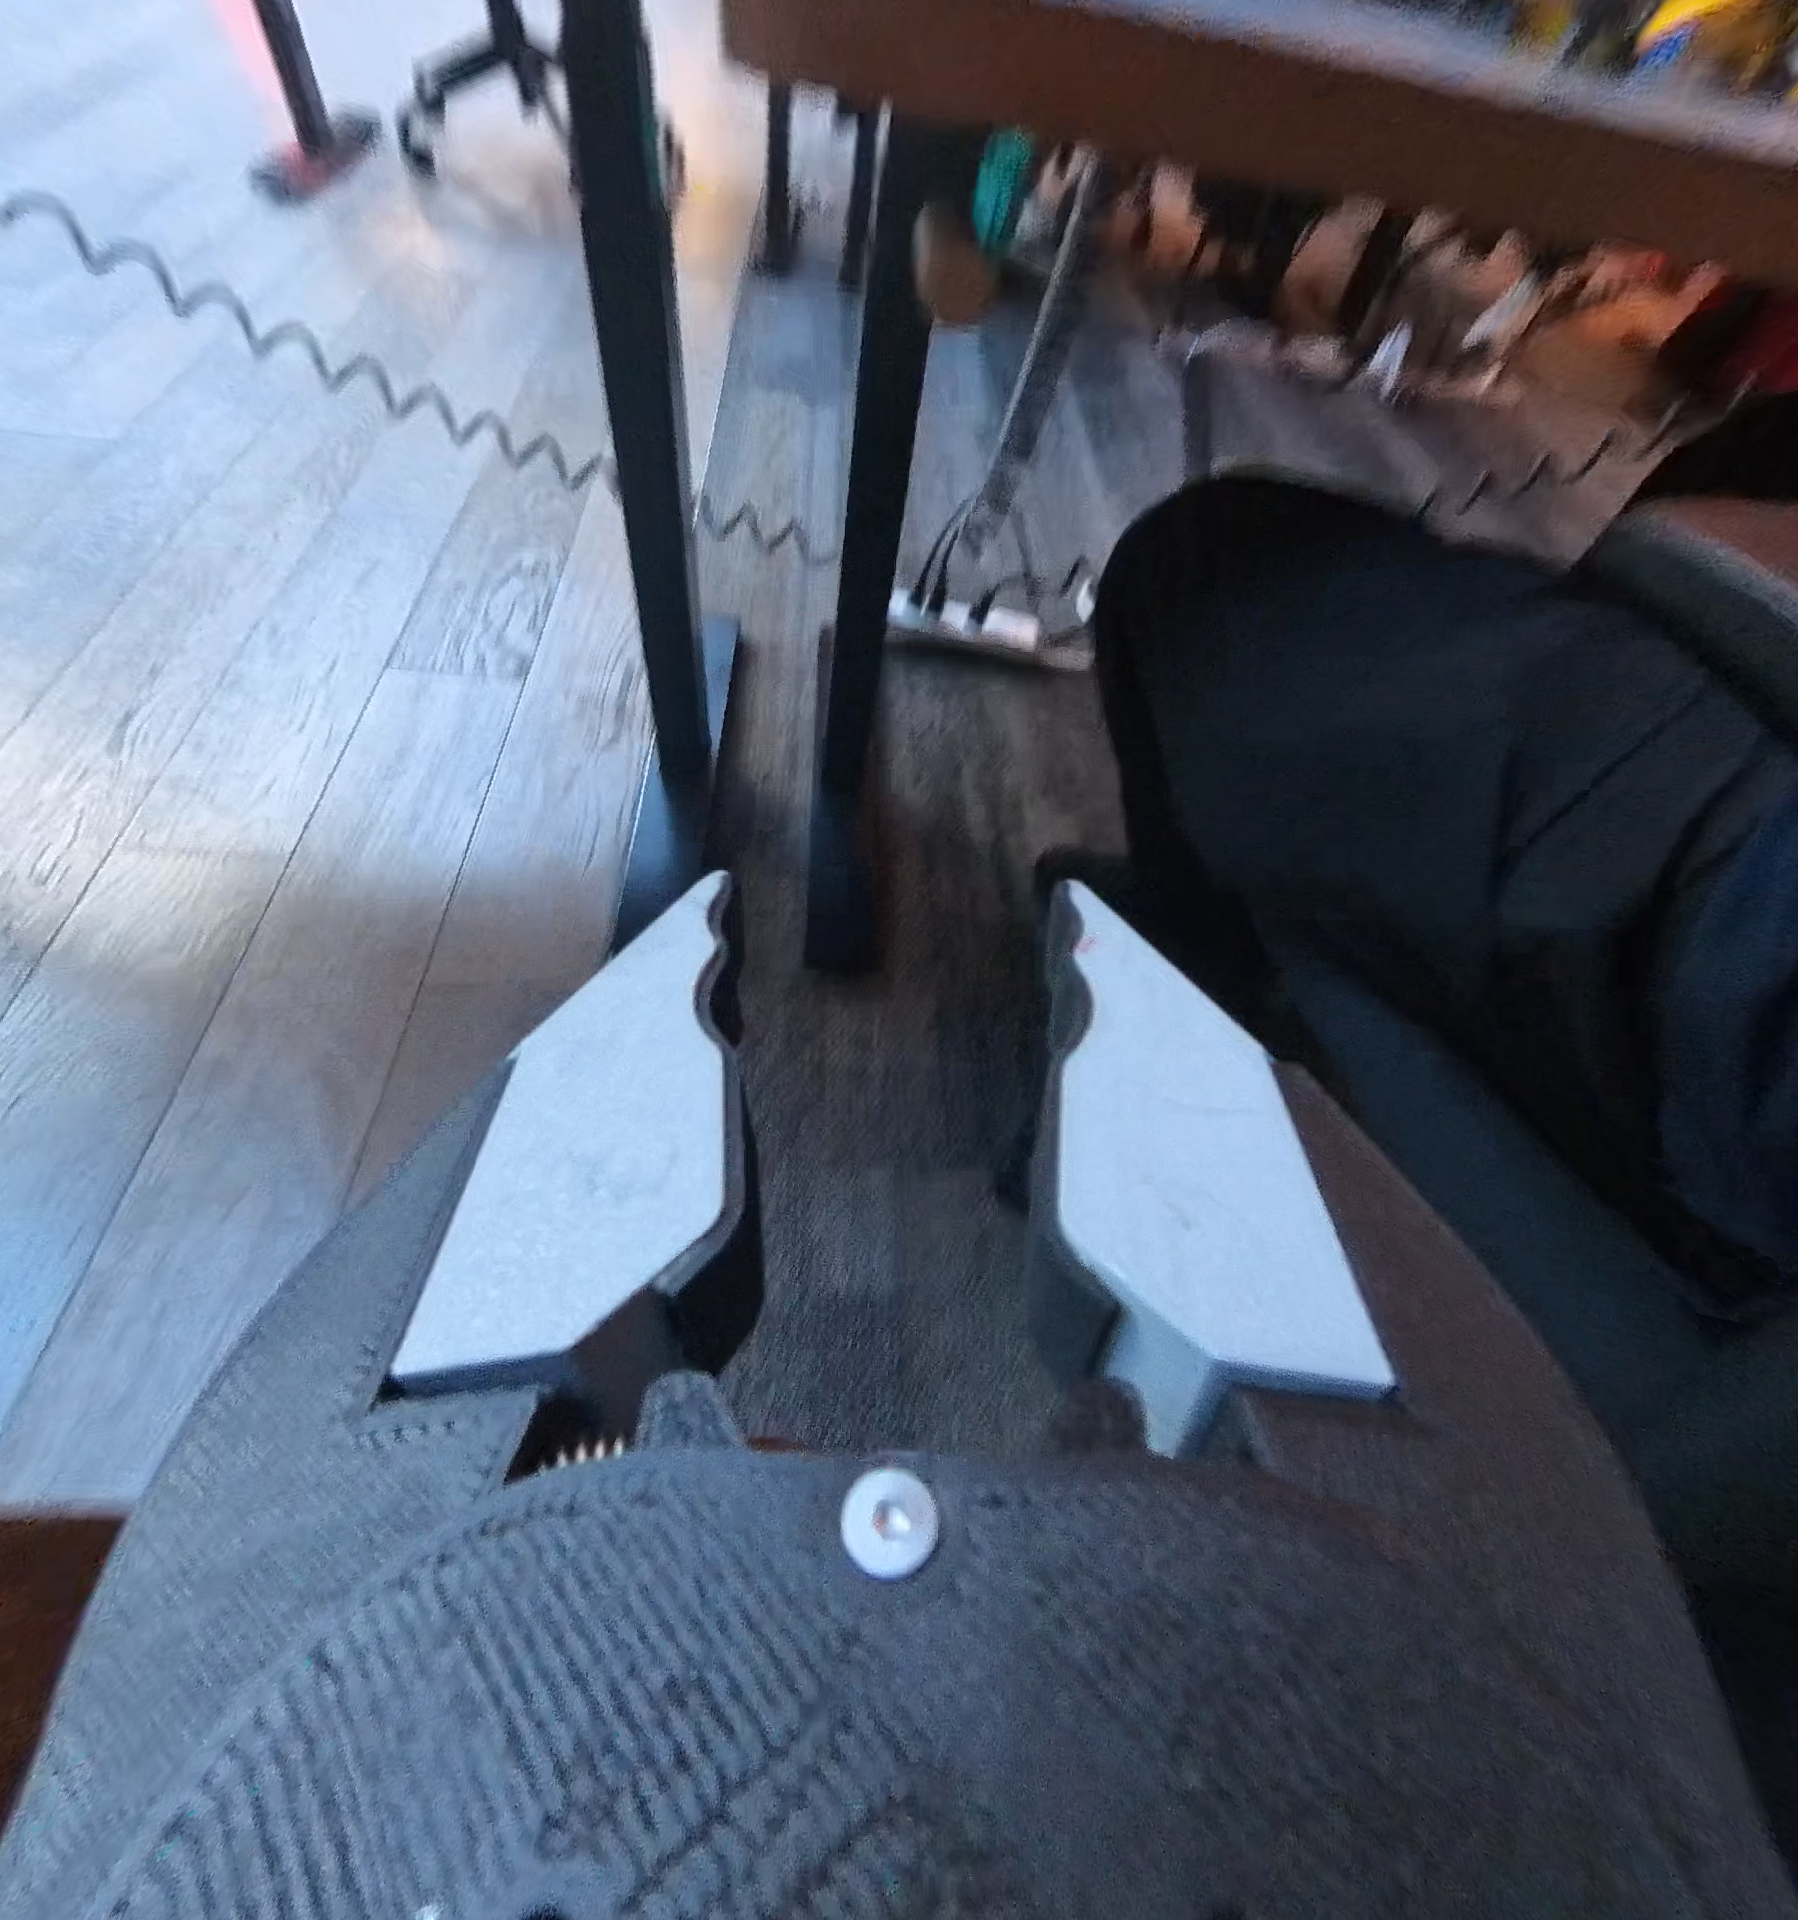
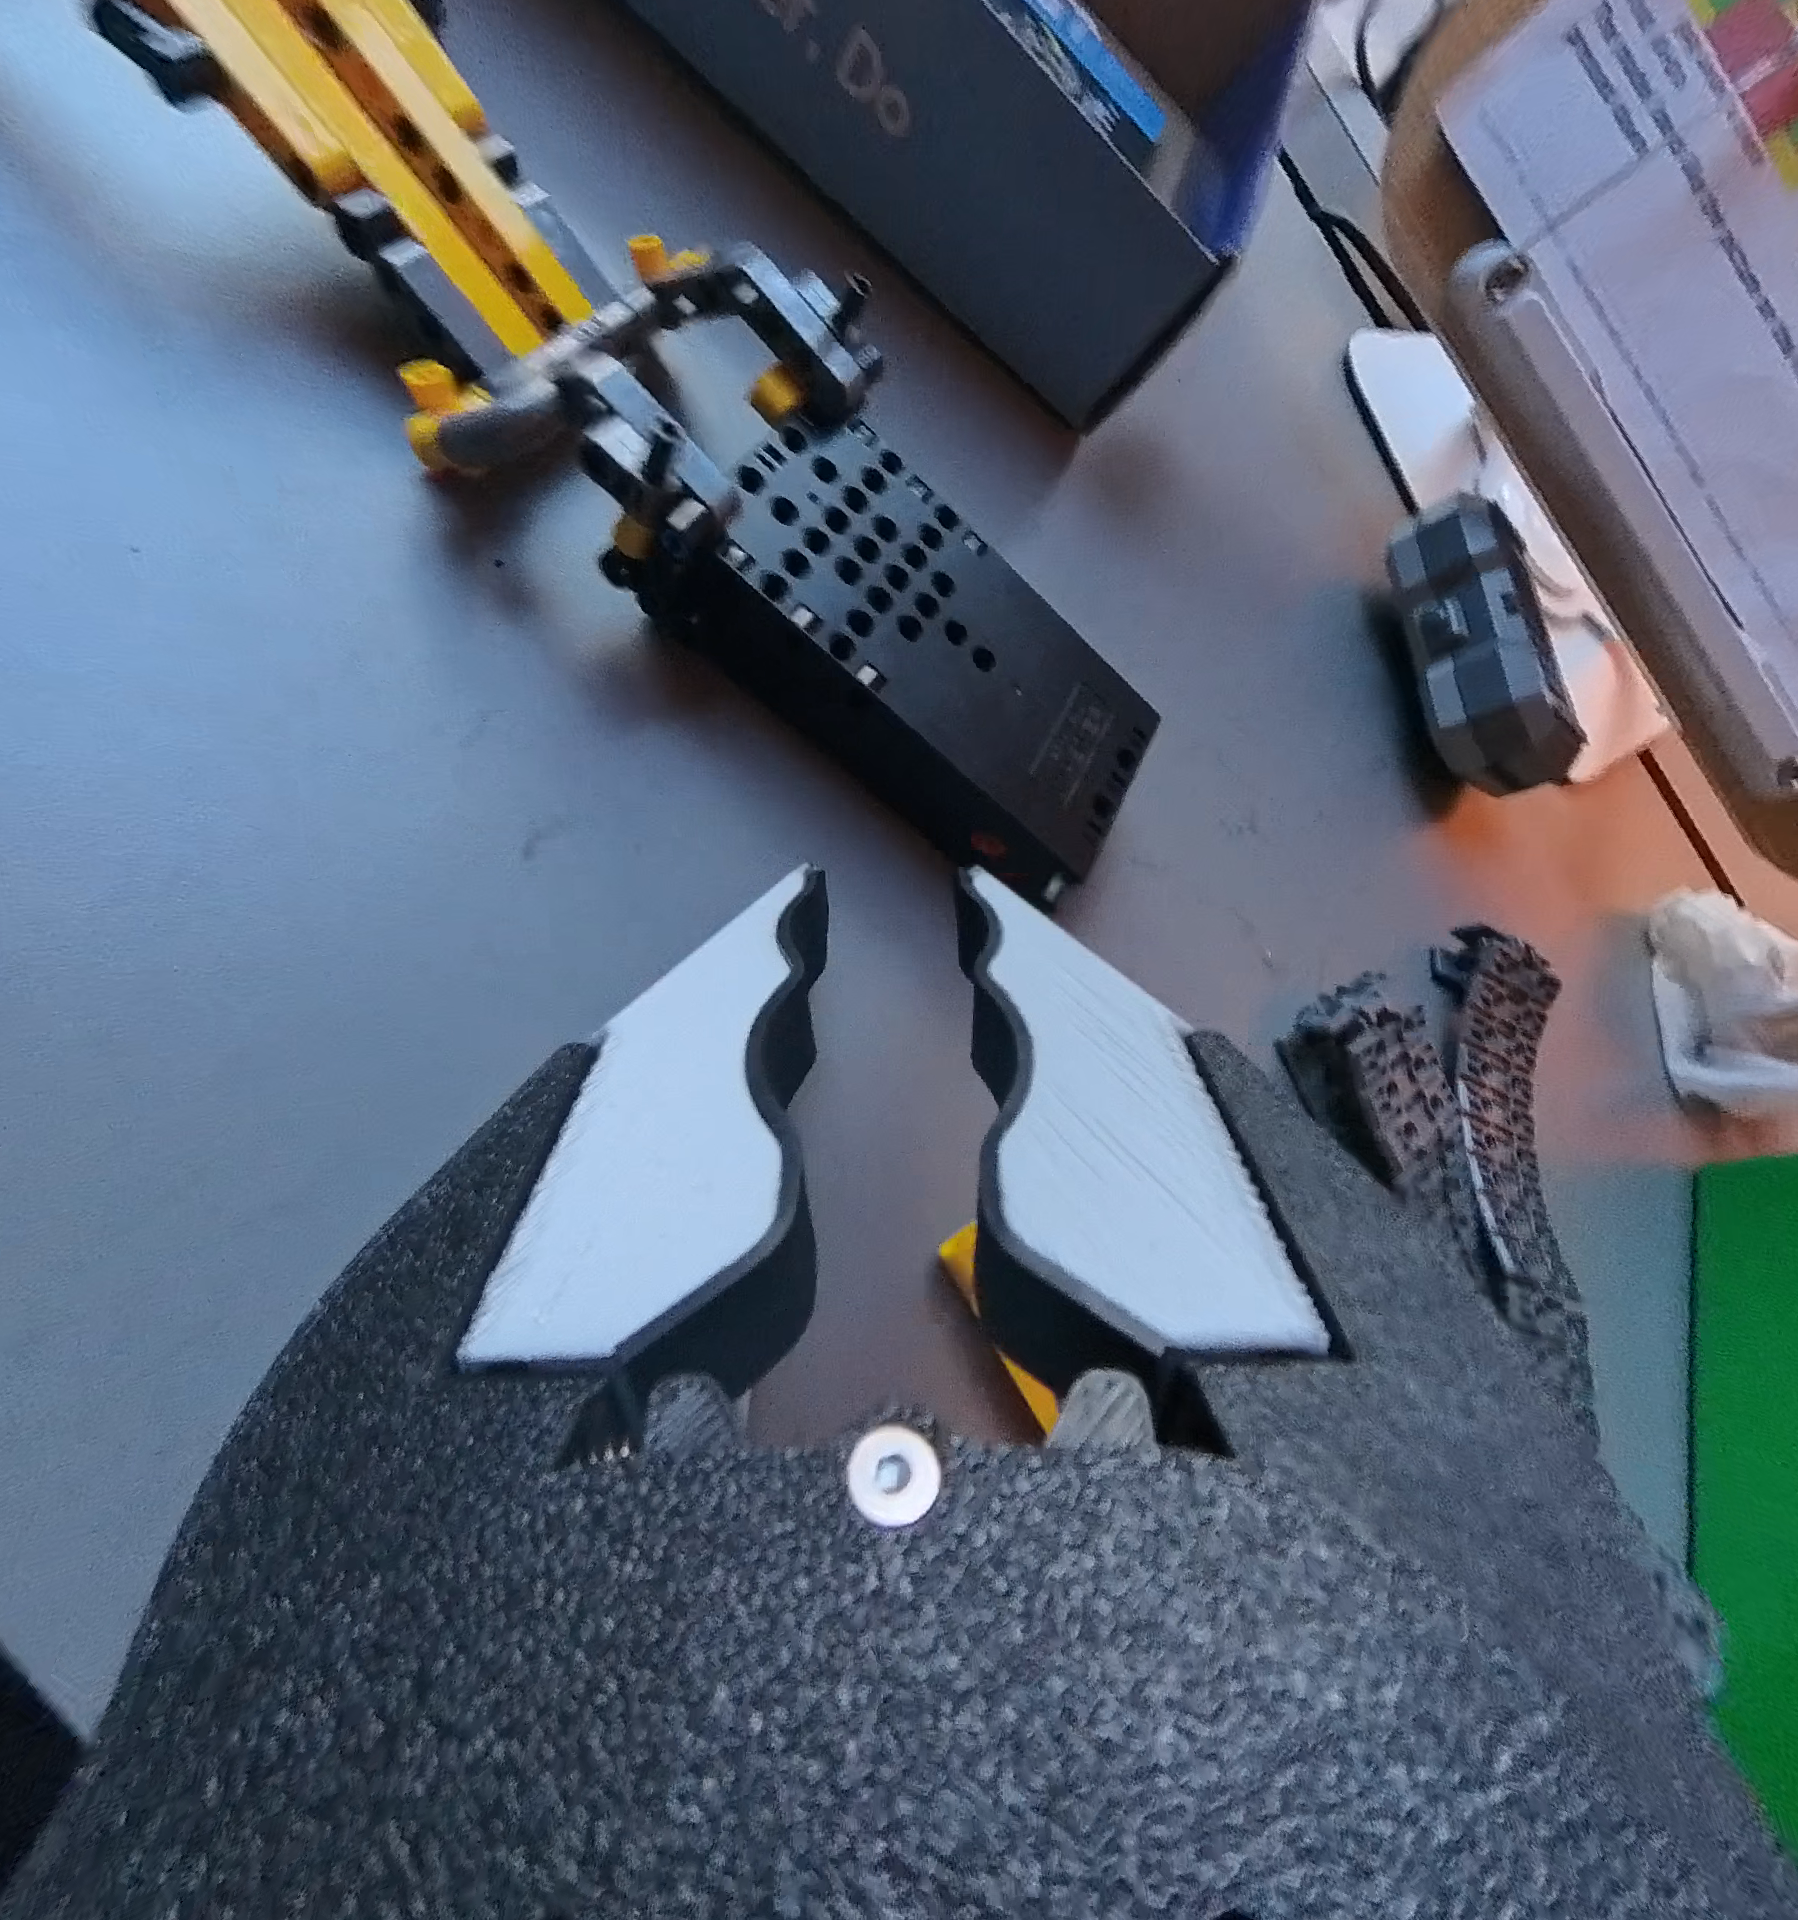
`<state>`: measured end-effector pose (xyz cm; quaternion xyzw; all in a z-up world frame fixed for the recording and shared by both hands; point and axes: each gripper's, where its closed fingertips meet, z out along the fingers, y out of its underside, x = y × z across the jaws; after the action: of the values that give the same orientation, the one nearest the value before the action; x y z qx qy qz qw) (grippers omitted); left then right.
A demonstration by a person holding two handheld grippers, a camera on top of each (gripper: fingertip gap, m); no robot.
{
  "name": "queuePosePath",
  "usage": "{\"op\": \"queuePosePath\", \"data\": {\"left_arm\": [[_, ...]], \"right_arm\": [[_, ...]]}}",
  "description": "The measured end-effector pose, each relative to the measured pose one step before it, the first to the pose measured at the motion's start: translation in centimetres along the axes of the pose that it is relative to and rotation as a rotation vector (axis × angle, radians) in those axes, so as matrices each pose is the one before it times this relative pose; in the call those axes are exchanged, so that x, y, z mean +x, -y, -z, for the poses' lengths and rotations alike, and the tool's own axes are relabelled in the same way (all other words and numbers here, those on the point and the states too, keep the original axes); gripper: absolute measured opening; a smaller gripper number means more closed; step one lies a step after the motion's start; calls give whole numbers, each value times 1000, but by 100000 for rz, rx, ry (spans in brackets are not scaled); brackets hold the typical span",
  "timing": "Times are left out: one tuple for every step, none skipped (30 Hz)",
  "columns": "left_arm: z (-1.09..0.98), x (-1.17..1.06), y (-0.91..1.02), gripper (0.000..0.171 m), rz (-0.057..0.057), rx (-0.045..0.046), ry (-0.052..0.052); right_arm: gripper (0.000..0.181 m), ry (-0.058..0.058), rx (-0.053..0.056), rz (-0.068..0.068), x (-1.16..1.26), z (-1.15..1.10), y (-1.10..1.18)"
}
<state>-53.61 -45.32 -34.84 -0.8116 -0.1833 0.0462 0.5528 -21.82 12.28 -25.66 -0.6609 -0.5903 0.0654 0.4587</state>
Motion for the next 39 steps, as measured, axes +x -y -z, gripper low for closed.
{"op": "queuePosePath", "data": {"left_arm": [[-486, 1028, 1010, 57, 483, 7011, -1997], [-641, 1046, 867, 58, 307, 5997, -1473], [-704, 1071, 728, 57, -135, 5301, -1724], [-709, 895, 467, 57, -701, 4587, -1087], [-681, 642, 135, 57, -258, 3196, -202], [-580, 676, -65, 58, 904, 1495, -1264], [-428, 856, -19, 57, 1650, 930, -2878], [-264, 877, 169, 57, 1898, 1873, -3182], [-121, 838, 276, 57, 1914, 2483, -3052], [-6, 900, 191, 57, 1368, 1823, -3622], [100, 802, -34, 57, 671, 338, -2921], [181, 471, -268, 57, 253, -1141, -635], [230, 324, -335, 57, -43, -1454, 286], [234, 381, -299, 57, -317, -889, -10], [188, 370, -342, 56, -179, -866, 30], [137, 295, -423, 56, 123, -1241, 443], [101, 275, -517, 57, 125, -1469, 663], [93, 218, -557, 57, 224, -1532, 1153], [106, 55, -538, 55, 483, -1338, 2265], [129, -25, -461, 54, 564, -900, 2767], [131, 95, -377, 53, 614, -367, 1724], [122, 72, -261, 54, 934, 465, 1194], [104, -28, -125, 56, 1898, 1165, 1174], [102, -18, -39, 56, 2727, 1249, 466], [107, 7, 5, 56, 2734, 1289, -229], [109, 39, -10, 56, 2278, 890, -656], [108, -8, -134, 56, 1461, -9, -556], [109, -162, -273, 57, 675, -1005, 499], [114, -203, -313, 57, -59, -1461, 845], [107, -173, -247, 57, -353, -1467, 850], [86, -104, -81, 57, -217, -1082, 510], [71, 23, 202, 57, 112, -344, -71], [71, 174, 453, 57, 200, -7, -536], [95, 303, 638, 57, -253, 102, -501], [149, 212, 724, 52, -995, 286, 703], [198, 121, 738, 51, -1796, 648, 1517], [227, 167, 760, 54, -1624, 900, 1268], [220, 198, 711, 55, -1133, 938, 1183], [230, 113, 638, 55, -661, 889, 1916]], "right_arm": [[22, -2222, -2414, -2219, 672, 28, -446], [22, -2290, -2254, -2279, 805, 84, -270], [23, -2514, -1782, -1993, 906, 148, -21], [23, -2418, -1152, -1463, 896, 156, 250], [23, -2425, -572, -841, 874, 151, 448], [23, -2576, -89, -711, 857, 145, 562], [24, -2478, 60, -1144, 809, 131, 550], [26, -1867, -61, -1683, 660, 112, 463], [28, -1368, -83, -1632, 484, 91, 377], [28, -1497, 136, -899, 387, 29, 327], [27, -1576, 61, -351, 324, -59, 219], [28, -1193, -467, -488, 195, -162, 63], [28, -660, -1156, -736, 58, -244, -120], [28, -302, -1551, -227, -64, -288, -186], [29, -210, -1154, 862, -132, -289, -12], [29, -56, -57, 1308, -189, -246, 292], [29, 322, 837, 678, -252, -210, 555], [29, 847, 1101, -317, -309, -194, 620], [29, 1244, 980, -988, -354, -223, 556], [29, 1338, 648, -1162, -416, -232, 408], [29, 1574, 571, -962, -520, -196, 283], [31, 1605, 806, -207, -579, -140, 182], [31, 854, 841, 607, -499, -107, 9], [30, 404, 434, 538, -374, -109, -190], [29, 729, -58, -247, -337, -151, -342], [29, 864, -388, -1063, -260, -159, -429], [30, 701, -456, -1237, -152, -143, -433], [30, 331, -243, -735, -65, -83, -334], [30, 102, 113, -85, 24, -9, -172], [30, 12, 498, 252, 87, 38, -11], [30, -80, 727, 175, 164, 52, 111], [30, 45, 795, -231, 179, 0, 190], [30, 211, 825, -721, 134, -56, 282], [30, 733, 1058, -1021, 18, -89, 393], [30, 1561, 1371, -783, -210, -113, 505], [30, 1721, 1353, -9, -352, -98, 534], [29, 1677, 1573, 642, -454, -71, 565], [30, 1900, 1929, 965, -539, -29, 565], [29, 1536, 1762, 1080, -473, -24, 476]]}}
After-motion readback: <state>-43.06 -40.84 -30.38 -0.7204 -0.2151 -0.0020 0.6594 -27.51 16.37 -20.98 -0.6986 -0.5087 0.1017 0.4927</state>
